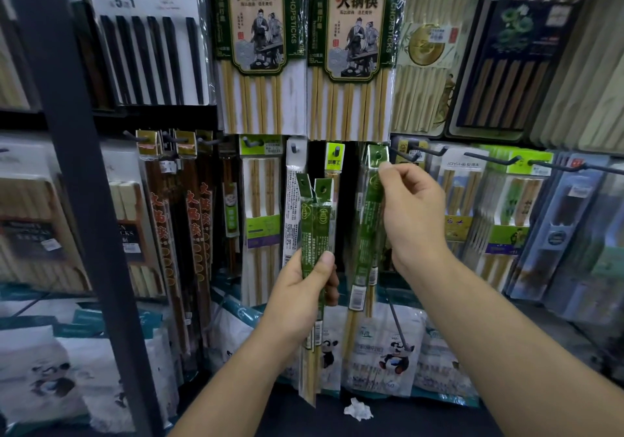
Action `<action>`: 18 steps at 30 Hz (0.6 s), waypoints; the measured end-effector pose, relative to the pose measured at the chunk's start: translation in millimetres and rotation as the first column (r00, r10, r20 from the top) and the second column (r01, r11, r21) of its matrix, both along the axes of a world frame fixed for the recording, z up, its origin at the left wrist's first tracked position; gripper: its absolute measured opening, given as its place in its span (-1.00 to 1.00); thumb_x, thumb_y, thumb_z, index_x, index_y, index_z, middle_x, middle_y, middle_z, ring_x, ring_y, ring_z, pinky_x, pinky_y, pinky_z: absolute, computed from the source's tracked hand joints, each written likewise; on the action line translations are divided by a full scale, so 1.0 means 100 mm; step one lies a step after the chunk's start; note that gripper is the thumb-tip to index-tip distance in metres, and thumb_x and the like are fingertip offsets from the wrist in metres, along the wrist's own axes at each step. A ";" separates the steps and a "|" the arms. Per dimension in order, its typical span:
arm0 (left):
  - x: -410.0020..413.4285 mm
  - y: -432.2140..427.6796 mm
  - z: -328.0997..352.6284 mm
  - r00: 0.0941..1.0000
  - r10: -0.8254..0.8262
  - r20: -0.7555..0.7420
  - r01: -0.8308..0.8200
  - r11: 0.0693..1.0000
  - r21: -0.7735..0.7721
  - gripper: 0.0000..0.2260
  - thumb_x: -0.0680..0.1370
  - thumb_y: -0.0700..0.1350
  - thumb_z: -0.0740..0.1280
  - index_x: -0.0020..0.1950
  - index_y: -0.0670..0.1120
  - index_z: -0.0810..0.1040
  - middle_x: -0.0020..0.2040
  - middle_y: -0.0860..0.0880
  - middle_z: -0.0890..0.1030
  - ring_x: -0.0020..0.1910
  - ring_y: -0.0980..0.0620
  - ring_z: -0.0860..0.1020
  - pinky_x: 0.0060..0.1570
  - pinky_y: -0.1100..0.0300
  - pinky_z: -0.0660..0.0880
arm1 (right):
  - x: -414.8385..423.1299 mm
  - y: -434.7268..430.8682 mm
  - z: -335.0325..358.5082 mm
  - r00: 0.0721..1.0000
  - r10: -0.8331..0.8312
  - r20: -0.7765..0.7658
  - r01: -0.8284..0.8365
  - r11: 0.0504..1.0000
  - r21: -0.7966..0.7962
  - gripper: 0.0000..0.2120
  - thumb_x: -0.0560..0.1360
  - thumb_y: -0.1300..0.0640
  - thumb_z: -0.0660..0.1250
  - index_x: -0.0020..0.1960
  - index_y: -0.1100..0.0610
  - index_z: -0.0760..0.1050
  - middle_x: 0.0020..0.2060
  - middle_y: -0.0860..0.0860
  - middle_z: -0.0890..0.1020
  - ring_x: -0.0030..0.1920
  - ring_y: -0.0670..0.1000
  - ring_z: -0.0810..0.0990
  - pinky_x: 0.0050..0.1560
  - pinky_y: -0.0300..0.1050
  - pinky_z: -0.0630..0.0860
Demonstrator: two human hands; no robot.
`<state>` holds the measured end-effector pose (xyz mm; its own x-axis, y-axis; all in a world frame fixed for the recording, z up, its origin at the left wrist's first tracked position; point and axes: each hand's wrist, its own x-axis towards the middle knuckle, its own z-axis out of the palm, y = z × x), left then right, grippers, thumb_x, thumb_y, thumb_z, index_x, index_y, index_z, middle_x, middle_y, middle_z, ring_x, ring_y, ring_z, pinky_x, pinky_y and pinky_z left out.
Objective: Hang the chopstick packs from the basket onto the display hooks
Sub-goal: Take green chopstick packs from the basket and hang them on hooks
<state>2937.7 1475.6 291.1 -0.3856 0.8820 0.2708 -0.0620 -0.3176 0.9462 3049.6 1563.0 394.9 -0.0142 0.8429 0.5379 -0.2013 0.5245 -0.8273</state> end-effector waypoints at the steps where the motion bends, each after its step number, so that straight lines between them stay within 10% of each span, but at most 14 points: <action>1: 0.00 0.00 0.01 1.000 -0.004 0.001 0.004 1.000 0.000 -0.68 0.59 0.09 0.32 0.05 -0.19 0.54 -0.27 0.01 0.57 -0.29 0.05 0.54 -0.23 0.21 0.55 | 0.00 0.02 0.01 1.000 -0.009 0.000 0.009 1.000 0.009 -0.70 0.63 0.09 0.33 -0.24 0.20 0.51 -0.46 -0.12 0.35 -0.42 -0.15 0.30 -0.39 -0.34 0.32; 18: 0.00 0.00 0.00 1.000 -0.026 0.006 0.026 0.999 -0.037 -0.80 0.66 0.00 0.31 0.05 -0.13 0.60 -0.32 0.01 0.56 -0.38 0.07 0.52 -0.38 0.22 0.51 | -0.03 0.22 0.03 0.997 -0.080 0.005 0.080 0.997 -0.013 -0.63 0.62 0.07 0.33 -0.31 0.21 0.45 -0.52 -0.16 0.28 -0.45 -0.15 0.26 -0.36 -0.40 0.35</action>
<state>2937.6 1475.5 290.9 -0.3637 0.9013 0.2353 -0.0752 -0.2802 0.9570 3046.6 1584.7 397.4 0.0514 0.8486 0.5265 -0.1553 0.5276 -0.8352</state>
